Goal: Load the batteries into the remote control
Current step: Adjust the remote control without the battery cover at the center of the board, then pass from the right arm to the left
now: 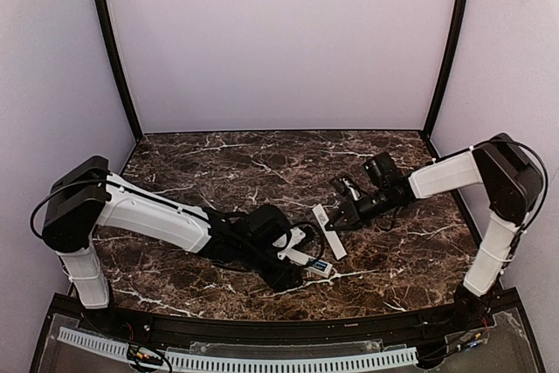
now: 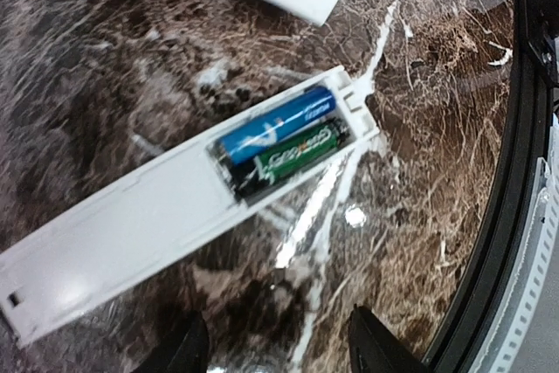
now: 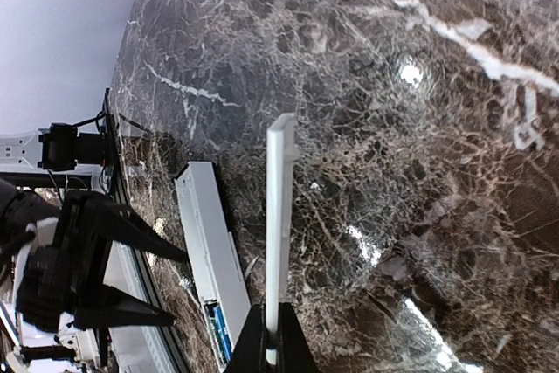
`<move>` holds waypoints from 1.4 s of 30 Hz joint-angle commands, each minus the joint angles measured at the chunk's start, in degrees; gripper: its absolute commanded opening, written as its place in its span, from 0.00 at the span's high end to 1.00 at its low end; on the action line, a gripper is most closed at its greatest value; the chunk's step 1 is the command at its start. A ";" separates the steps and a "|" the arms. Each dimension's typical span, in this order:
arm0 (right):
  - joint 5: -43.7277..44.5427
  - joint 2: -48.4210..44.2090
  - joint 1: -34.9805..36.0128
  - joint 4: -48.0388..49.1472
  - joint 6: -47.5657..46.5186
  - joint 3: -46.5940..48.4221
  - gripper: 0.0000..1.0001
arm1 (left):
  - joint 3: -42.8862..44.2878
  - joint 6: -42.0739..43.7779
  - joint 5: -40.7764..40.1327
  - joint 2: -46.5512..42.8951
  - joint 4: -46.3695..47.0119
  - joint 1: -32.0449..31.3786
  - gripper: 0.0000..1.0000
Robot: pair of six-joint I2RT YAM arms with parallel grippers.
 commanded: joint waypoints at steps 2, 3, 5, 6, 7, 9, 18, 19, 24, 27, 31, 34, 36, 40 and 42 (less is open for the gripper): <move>-6.43 -7.07 0.14 -9.52 -11.24 4.34 1.00 | -4.50 0.56 1.84 -14.59 -1.32 3.44 0.39; -6.23 -8.35 0.99 -11.39 -12.99 5.15 1.00 | -5.03 -0.42 2.69 -16.06 -0.58 5.40 0.38; -6.66 -10.34 2.94 -14.41 -15.52 6.59 1.00 | -7.53 -3.08 7.26 -20.51 3.83 9.27 0.35; -7.54 -10.92 3.97 -15.44 -16.28 7.24 1.00 | -9.30 -3.95 10.20 -22.76 5.43 10.44 0.35; -8.51 -11.25 5.17 -16.88 -17.58 7.93 1.00 | -9.80 -5.42 11.13 -23.66 7.61 12.24 0.34; -9.37 -11.56 7.49 -20.71 -21.00 9.63 1.00 | -10.20 -6.36 12.99 -25.37 8.56 13.90 0.33; -12.42 -11.79 15.17 -26.67 -27.61 12.64 1.00 | -10.94 -12.12 27.31 -23.39 17.54 15.63 0.49; -12.96 -11.77 15.43 -26.64 -27.84 12.87 1.00 | -11.34 -12.30 27.99 -23.37 18.04 15.60 0.50; -16.06 -10.91 15.70 -27.56 -28.79 14.08 1.00 | -12.74 -13.64 34.16 -23.11 22.61 15.58 0.56; -17.22 -10.36 15.79 -28.08 -29.17 14.72 1.00 | -14.20 -15.23 37.02 -22.94 26.40 15.60 0.58; -18.51 -10.02 15.88 -28.28 -29.18 15.21 1.00 | -15.00 -16.81 38.29 -22.64 29.78 15.62 0.65; -19.61 -9.52 16.01 -28.94 -29.60 15.73 1.00 | -15.13 -17.41 38.26 -22.40 31.23 15.58 0.71; -20.59 -9.51 16.20 -29.08 -29.86 15.86 1.00 | -15.56 -17.97 38.11 -22.36 32.43 15.57 0.75; -21.34 -9.59 16.32 -29.24 -29.93 15.99 0.98 | -16.36 -19.70 38.11 -21.91 35.44 15.63 0.89; -19.44 -9.88 16.32 -29.06 -29.30 16.09 0.70 | -16.93 -20.94 37.75 -21.57 37.08 15.60 0.97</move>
